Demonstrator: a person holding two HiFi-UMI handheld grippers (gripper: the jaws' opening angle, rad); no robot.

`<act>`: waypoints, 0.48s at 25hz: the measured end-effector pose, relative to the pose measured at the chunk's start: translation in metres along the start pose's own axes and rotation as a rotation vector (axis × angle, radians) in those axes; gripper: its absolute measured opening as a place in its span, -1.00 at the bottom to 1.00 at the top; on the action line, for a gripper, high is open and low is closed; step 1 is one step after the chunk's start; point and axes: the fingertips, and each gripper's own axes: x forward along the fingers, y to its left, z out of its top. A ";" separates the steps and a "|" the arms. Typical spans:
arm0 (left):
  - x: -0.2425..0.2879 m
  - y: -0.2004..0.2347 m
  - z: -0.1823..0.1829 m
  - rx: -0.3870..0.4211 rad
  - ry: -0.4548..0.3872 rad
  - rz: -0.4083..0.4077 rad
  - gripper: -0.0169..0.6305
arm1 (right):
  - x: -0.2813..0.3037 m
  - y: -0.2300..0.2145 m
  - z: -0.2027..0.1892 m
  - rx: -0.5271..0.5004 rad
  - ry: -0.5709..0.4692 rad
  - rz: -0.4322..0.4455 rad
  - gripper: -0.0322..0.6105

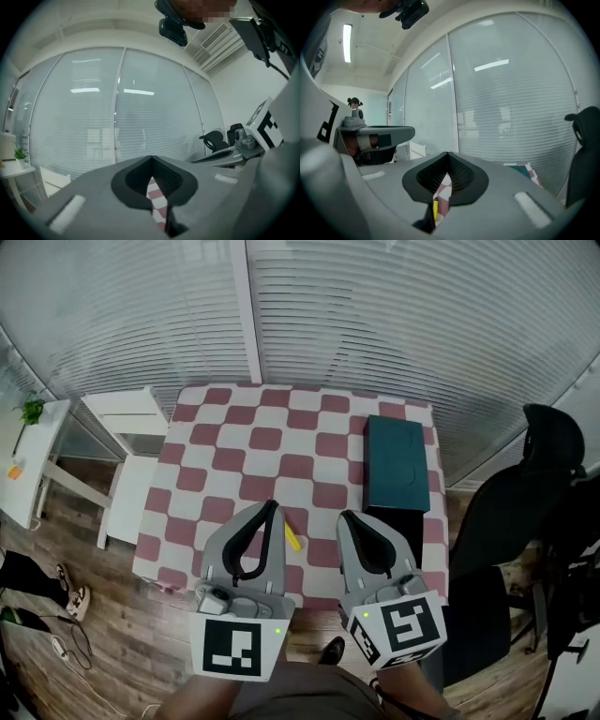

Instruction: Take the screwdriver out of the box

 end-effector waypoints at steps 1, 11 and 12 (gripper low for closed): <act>-0.004 -0.007 0.011 0.006 -0.022 0.001 -0.95 | -0.010 0.000 0.011 -0.013 -0.025 -0.003 -0.82; -0.039 -0.055 0.078 0.071 -0.178 0.005 -0.95 | -0.079 -0.001 0.070 -0.094 -0.190 -0.026 -0.82; -0.041 -0.057 0.079 0.073 -0.181 0.004 -0.95 | -0.082 0.000 0.072 -0.095 -0.196 -0.026 -0.82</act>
